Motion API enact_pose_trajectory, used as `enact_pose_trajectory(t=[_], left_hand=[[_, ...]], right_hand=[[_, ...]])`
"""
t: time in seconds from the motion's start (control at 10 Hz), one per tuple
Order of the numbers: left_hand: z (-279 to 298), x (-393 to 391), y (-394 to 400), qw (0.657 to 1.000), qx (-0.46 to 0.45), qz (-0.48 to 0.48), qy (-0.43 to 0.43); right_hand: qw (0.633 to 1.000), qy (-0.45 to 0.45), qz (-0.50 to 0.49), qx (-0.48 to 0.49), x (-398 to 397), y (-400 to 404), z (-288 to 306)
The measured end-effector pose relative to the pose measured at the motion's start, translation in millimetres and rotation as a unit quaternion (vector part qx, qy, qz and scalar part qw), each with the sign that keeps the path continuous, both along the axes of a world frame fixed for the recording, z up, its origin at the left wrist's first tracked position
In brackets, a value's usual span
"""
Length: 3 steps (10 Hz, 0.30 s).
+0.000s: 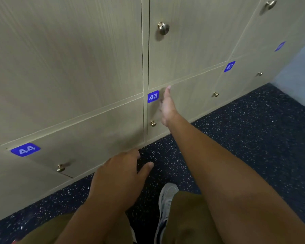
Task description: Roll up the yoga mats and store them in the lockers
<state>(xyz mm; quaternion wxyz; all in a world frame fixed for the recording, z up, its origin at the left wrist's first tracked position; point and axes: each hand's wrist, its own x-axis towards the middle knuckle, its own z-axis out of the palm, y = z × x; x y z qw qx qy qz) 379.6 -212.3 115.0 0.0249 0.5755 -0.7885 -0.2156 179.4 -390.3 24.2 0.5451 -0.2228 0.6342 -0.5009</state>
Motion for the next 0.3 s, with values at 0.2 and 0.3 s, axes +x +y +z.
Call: enact_pose_trajectory(t=[0.2, 0.3], left_hand=[[0.4, -10.8, -1.9, 1.0, 0.007, 0.008, -0.01], [-1.5, -11.4, 1.8, 0.999, 0.03, 0.017, -0.002]], right_hand=[[0.998, 0.043, 0.043, -0.01, -14.2, 11.1, 2.3], [0.994, 0.097, 0.053, -0.012, -18.4, 36.6, 6.3]])
